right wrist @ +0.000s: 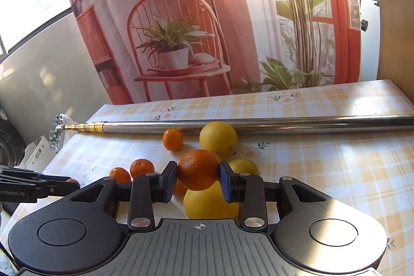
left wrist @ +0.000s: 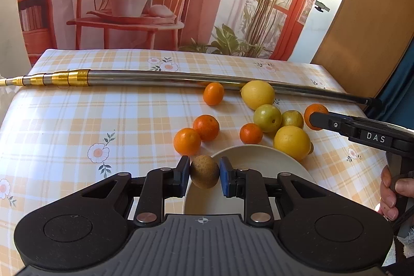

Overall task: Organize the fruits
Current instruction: 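Carry the kiwi and tangerine over the white plate and open both grippers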

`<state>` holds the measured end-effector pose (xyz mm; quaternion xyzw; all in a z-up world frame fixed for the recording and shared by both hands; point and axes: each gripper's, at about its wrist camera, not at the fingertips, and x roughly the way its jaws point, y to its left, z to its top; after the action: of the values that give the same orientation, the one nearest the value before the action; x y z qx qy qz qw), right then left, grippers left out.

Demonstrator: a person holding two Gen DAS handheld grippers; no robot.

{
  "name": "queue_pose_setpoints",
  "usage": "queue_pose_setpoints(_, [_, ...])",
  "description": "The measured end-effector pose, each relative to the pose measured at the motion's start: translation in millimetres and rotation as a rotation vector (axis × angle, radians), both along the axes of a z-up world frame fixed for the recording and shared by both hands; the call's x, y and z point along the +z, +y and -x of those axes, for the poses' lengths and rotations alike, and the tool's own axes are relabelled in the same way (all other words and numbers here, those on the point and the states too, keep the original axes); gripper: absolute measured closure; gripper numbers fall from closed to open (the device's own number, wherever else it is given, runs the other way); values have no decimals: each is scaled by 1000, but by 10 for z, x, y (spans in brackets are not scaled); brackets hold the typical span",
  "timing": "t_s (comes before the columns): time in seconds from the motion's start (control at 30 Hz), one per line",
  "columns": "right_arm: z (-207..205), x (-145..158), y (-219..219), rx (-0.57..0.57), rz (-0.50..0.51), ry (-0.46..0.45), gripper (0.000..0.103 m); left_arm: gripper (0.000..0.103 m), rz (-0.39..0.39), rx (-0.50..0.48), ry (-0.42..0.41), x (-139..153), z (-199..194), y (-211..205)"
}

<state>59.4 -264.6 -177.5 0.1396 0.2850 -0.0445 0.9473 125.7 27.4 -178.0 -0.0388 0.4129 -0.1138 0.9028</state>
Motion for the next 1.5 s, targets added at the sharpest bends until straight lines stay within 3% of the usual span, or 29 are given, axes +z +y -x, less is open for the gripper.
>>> queue_pose_setpoints(0.37, [278,-181,330,56,21,147,71,77,-26,-50,62,-141,139,-80])
queue_pose_setpoints(0.73, [277,-277,501,121,45,256,71,77,-48,-118,147,-318,172,-196])
queue_pose_setpoints(1.5, [224,-377,588,159,61,328,70,77,-80,-121,199,-443,172,-252])
